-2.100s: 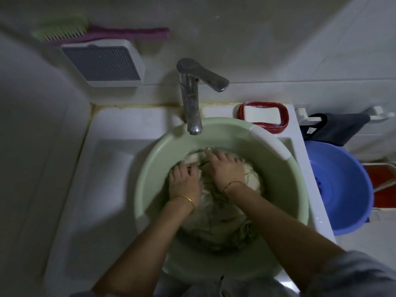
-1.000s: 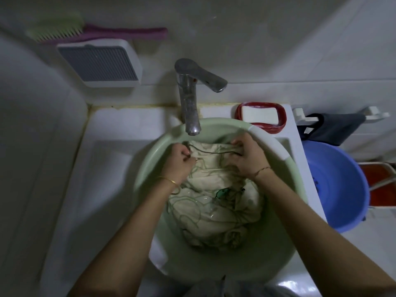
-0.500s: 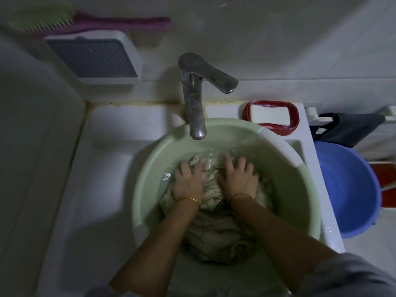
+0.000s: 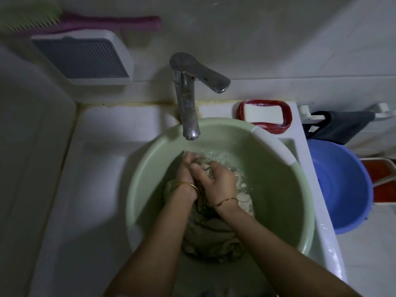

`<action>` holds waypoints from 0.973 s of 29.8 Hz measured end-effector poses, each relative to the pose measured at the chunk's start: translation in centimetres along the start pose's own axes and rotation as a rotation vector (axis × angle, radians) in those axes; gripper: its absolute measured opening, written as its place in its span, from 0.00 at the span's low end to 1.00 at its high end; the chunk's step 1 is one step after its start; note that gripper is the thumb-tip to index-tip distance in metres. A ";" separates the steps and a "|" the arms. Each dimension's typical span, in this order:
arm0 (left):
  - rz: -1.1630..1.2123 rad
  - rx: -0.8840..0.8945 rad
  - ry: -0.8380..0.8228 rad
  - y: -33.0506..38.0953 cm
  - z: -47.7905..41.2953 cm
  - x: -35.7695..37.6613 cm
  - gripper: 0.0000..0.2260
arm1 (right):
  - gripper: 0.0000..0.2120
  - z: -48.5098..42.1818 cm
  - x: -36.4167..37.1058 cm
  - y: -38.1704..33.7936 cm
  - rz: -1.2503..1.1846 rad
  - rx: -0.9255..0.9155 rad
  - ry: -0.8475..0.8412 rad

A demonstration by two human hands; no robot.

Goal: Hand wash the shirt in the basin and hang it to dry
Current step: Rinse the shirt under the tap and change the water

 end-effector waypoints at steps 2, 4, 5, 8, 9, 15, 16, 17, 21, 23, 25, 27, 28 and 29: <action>-0.014 0.006 -0.030 -0.2 1.1 0.9 0.23 | 0.20 0.3 -0.2 -1.2 0.169 0.012 -0.025; -0.138 -0.015 -0.030 -0.6 2.3 1.9 0.25 | 0.21 -0.1 -0.5 -1.7 0.264 0.040 -0.030; -0.211 -0.009 -0.025 -0.6 3.1 2.6 0.23 | 0.21 -0.4 -0.7 -1.8 0.276 0.058 -0.024; -0.401 0.007 -0.026 -0.7 3.1 3.0 0.18 | 0.19 -2.5 -1.1 -0.1 0.310 0.154 -0.002; -0.416 -0.003 0.002 -0.3 3.6 3.1 0.18 | 0.19 -3.2 -1.5 0.6 0.298 0.179 0.010; -1.174 0.619 0.154 4.6 3.4 3.1 0.12 | 0.17 -4.6 -2.4 3.2 0.347 0.132 0.188; -1.328 0.680 0.193 4.0 2.8 2.6 0.13 | 0.17 -4.1 -1.6 3.5 0.433 0.092 0.161; -1.489 0.692 0.221 3.0 2.3 2.1 0.15 | 0.18 -3.6 -0.4 3.9 0.568 0.039 0.089; -1.914 0.539 0.307 -0.4 0.9 -1.7 0.16 | 0.30 -2.2 3.4 5.1 0.997 -0.255 -0.294; -1.932 0.536 0.360 -0.4 1.1 -2.3 0.22 | 0.30 -3.1 2.3 5.7 1.059 -0.202 -0.264; -1.906 0.530 0.343 -0.3 1.2 -1.8 0.25 | 0.26 -3.3 1.5 5.6 1.044 -0.075 -0.181; -1.779 0.465 0.296 -0.2 1.0 -2.0 0.23 | 0.25 -2.5 3.0 5.0 0.984 -0.160 -0.209; -1.714 0.460 0.259 0.0 0.9 -2.1 0.22 | 0.26 -1.9 3.9 5.0 1.002 -0.250 -0.277; -1.662 0.500 0.231 0.3 0.9 -2.1 0.21 | 0.27 -1.7 4.2 4.9 1.023 -0.310 -0.324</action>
Point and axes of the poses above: each hand's wrist, its own z-axis away from the middle knuckle, its own x-axis out of the palm, y = z × x, the point moved 6 cm from there along -z, towards the middle knuckle, and after that the axes turned 3 degrees about -y, right-handed, at the moved point
